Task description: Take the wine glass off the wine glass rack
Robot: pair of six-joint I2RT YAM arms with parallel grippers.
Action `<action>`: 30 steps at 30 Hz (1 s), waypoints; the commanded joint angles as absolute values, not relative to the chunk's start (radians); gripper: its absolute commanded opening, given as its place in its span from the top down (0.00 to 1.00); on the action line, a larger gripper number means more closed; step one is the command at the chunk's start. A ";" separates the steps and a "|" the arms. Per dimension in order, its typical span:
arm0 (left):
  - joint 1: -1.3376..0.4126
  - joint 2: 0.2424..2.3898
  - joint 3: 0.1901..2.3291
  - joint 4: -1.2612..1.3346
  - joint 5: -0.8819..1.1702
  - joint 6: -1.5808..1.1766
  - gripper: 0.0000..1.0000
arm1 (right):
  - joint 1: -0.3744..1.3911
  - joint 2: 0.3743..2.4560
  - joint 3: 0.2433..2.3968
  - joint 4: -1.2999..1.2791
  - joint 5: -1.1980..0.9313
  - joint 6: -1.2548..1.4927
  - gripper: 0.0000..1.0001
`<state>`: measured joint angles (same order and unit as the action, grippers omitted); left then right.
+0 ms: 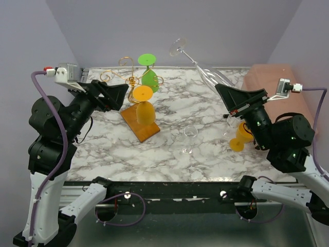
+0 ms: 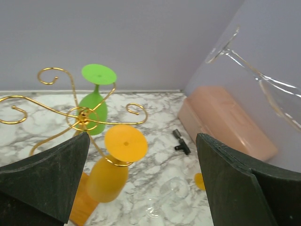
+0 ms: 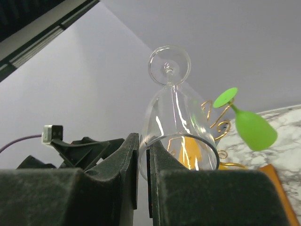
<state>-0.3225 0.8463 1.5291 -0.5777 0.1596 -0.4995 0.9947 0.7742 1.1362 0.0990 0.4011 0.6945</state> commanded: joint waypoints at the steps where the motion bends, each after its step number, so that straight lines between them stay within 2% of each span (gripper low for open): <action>1: -0.321 0.840 1.503 -0.641 0.010 -0.364 0.01 | 0.995 0.836 1.257 -0.159 0.559 0.603 0.99; 14: -0.318 0.816 1.420 -0.665 -0.351 -0.273 0.02 | 0.995 1.118 1.640 -0.630 0.671 0.514 0.99; 24: -0.286 0.782 1.340 -0.620 -0.405 -0.260 0.02 | 0.995 1.239 1.798 -0.901 0.775 0.512 0.99; 30: -0.268 0.756 1.320 -0.609 -0.473 -0.233 0.02 | 0.995 1.271 1.816 -1.060 0.779 0.564 0.99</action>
<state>-0.2867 0.7860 1.3373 -0.6437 -0.3939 -0.2638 0.9947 1.2530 1.7859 -0.9039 0.7345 0.5308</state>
